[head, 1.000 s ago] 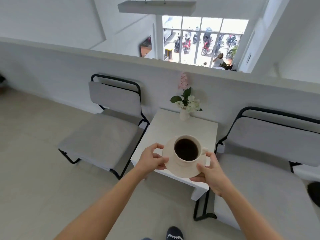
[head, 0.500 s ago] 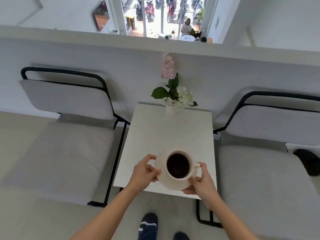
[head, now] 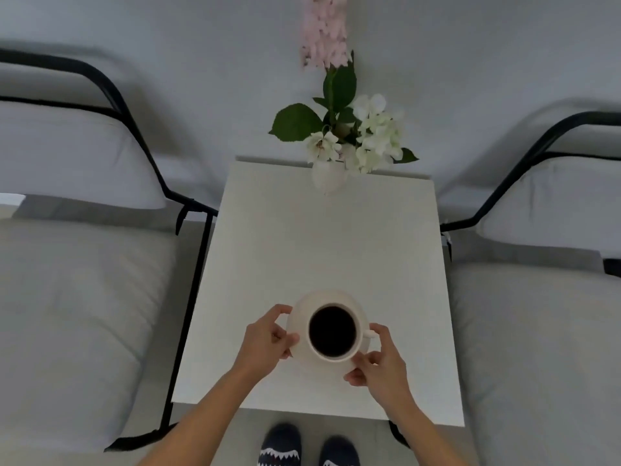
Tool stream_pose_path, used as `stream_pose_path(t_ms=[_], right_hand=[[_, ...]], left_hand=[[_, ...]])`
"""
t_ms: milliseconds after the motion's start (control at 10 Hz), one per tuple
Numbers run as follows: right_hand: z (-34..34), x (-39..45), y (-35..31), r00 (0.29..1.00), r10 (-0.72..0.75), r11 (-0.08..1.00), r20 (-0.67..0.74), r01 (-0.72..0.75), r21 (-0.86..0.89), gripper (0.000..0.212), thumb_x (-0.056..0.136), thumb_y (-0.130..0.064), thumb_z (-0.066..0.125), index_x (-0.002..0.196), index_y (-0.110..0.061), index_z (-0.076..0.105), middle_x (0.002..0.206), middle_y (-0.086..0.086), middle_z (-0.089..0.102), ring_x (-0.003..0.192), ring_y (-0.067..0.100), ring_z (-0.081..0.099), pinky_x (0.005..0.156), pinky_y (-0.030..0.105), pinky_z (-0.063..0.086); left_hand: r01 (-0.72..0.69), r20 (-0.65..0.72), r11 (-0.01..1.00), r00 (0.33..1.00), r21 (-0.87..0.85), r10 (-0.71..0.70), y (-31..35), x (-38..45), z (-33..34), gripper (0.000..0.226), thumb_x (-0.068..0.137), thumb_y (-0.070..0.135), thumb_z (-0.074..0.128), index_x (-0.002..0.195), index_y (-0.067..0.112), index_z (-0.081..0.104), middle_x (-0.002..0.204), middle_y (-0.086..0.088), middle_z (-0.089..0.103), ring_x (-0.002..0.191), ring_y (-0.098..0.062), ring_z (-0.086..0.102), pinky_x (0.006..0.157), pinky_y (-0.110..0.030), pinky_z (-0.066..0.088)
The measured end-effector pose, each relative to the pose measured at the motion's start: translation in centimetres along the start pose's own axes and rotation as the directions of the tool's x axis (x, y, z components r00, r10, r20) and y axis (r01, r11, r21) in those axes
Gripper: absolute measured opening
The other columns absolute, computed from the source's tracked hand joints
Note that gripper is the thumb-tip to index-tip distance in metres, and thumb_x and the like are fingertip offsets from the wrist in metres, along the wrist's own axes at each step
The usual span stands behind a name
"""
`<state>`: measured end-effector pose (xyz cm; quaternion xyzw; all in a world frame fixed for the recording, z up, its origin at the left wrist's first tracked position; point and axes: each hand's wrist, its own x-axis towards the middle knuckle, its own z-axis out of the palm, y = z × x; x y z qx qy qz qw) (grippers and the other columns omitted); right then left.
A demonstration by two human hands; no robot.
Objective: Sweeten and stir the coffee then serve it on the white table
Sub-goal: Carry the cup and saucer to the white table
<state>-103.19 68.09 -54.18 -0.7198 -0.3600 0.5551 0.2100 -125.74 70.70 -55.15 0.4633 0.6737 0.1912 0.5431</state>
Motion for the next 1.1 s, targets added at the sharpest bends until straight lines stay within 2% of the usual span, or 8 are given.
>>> stream_pose_path(t_ms=[200,400,600,700,800,900,1000,1100], right_hand=[[0.9,3.8,2.7,0.999,0.001,1.0,-0.034,-0.002,-0.031,0.037,0.093,-0.005,0.064,0.122,-0.021,0.047,0.073,0.023,0.073,0.057,0.029,0.074,0.06,0.031,0.064],[1.5,5.4,3.9,0.999,-0.016,1.0,-0.043,0.015,-0.026,0.033,0.093,-0.003,0.064,0.118,-0.018,0.049,0.076,0.033,0.069,0.057,0.034,0.072,0.052,0.024,0.06],[1.7,6.1,4.0,0.999,-0.036,0.997,-0.038,0.033,-0.066,0.032,0.093,-0.004,0.063,0.117,-0.02,0.048,0.075,0.031,0.069,0.05,0.021,0.069,0.048,0.018,0.055],[1.7,6.0,3.8,0.999,-0.043,0.996,-0.022,0.041,-0.084,0.031,0.094,-0.004,0.062,0.117,-0.019,0.047,0.076,0.033,0.069,0.051,0.021,0.067,0.045,0.016,0.053],[1.8,6.0,3.8,0.999,-0.041,0.995,-0.012,0.039,-0.092,0.03,0.095,-0.001,0.059,0.117,-0.015,0.046,0.075,0.032,0.068,0.051,0.022,0.063,0.046,0.02,0.056],[1.5,6.3,3.8,1.0,-0.02,0.995,-0.019,0.018,-0.094,0.03,0.095,0.0,0.058,0.117,-0.013,0.043,0.068,0.021,0.063,0.046,0.02,0.057,0.048,0.031,0.059],[1.8,6.1,3.6,0.998,0.056,0.982,0.036,-0.048,-0.185,0.037,0.096,-0.008,0.057,0.124,-0.018,0.036,0.083,0.023,0.063,0.055,0.023,0.057,0.053,0.042,0.06],[0.1,6.0,1.7,0.982,0.171,0.914,0.076,-0.129,-0.384,0.053,0.096,-0.014,0.057,0.136,-0.02,0.023,0.096,0.017,0.058,0.069,0.026,0.058,0.054,0.039,0.056]], left_hand=[[-0.014,0.001,0.997,1.0,0.07,0.014,-3.0,3.3,1.9,0.037,0.09,0.012,0.071,0.121,0.026,0.058,0.074,-0.006,0.075,0.058,-0.008,0.07,0.065,-0.018,0.057],[-0.014,-0.014,0.994,1.0,0.105,0.016,-4.1,4.4,2.6,0.037,0.09,0.012,0.07,0.123,0.024,0.057,0.073,-0.007,0.074,0.056,-0.003,0.068,0.059,-0.01,0.052],[-0.009,-0.026,0.995,1.0,0.098,0.012,-4.6,4.7,2.8,0.039,0.09,0.011,0.07,0.125,0.02,0.056,0.071,-0.007,0.074,0.057,-0.005,0.07,0.059,-0.012,0.054],[-0.008,-0.023,0.994,1.0,0.105,0.01,-4.2,4.7,2.9,0.038,0.091,0.009,0.068,0.126,0.017,0.055,0.075,-0.013,0.073,0.057,-0.009,0.068,0.056,-0.01,0.053],[0.003,-0.006,0.99,1.0,0.138,-0.002,-3.8,4.9,2.9,0.036,0.093,0.01,0.066,0.125,0.016,0.053,0.074,-0.013,0.072,0.054,-0.006,0.067,0.054,-0.01,0.052],[0.026,0.012,0.983,1.0,0.18,-0.029,-3.9,5.1,2.8,0.033,0.093,0.014,0.065,0.122,0.021,0.049,0.069,-0.01,0.072,0.056,-0.013,0.071,0.058,-0.022,0.059],[0.054,0.023,0.974,0.998,0.218,-0.06,-3.5,5.3,2.8,0.031,0.095,0.019,0.063,0.118,0.025,0.042,0.07,-0.011,0.071,0.06,-0.022,0.072,0.061,-0.031,0.062],[0.055,-0.002,0.955,0.998,0.292,-0.057,-3.7,4.9,2.9,0.03,0.097,0.028,0.059,0.116,0.026,0.035,0.069,-0.004,0.068,0.055,-0.018,0.068,0.061,-0.031,0.059]])
